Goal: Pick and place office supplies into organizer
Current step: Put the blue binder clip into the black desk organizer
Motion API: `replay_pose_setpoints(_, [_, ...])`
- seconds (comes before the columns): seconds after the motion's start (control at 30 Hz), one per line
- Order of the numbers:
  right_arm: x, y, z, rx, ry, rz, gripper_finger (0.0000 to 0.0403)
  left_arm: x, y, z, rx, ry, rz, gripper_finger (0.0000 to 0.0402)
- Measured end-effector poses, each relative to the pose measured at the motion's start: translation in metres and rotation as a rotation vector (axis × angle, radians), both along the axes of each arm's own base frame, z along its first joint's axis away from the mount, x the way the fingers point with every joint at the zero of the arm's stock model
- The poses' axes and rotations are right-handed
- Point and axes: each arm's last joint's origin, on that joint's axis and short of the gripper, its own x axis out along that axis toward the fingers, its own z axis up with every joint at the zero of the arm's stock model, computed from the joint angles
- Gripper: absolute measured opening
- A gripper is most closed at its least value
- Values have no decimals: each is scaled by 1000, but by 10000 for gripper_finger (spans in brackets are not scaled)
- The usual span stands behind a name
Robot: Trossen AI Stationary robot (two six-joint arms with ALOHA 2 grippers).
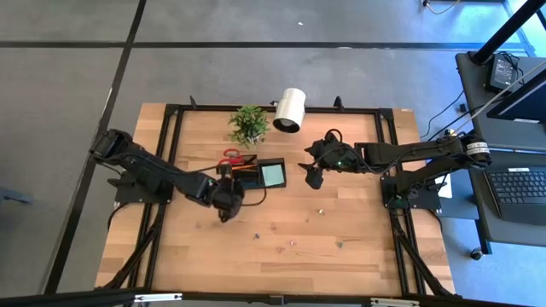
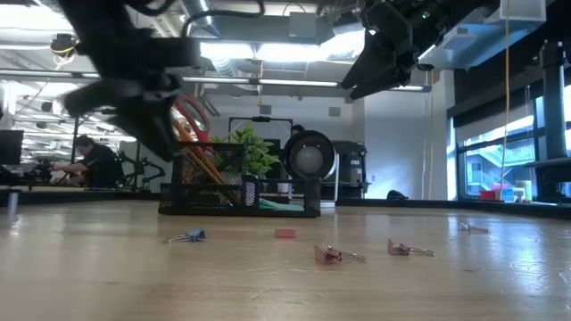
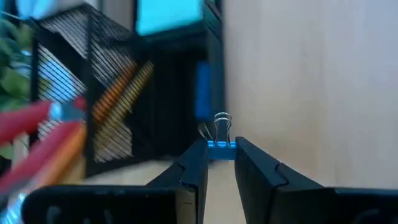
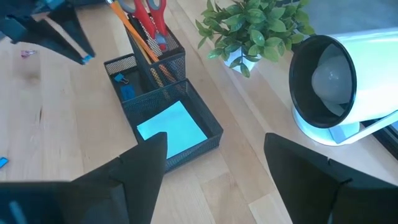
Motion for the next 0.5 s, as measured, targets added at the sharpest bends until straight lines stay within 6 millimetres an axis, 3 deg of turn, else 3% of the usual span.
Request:
replay_pose_setpoints(0.27, [0,0,0,0,0,0,272,12,21,-7,45,-26,100,63])
replay_pose_setpoints(0.5, [0,0,0,-1,0,1,272,18,27,-18,52,-2,124,64])
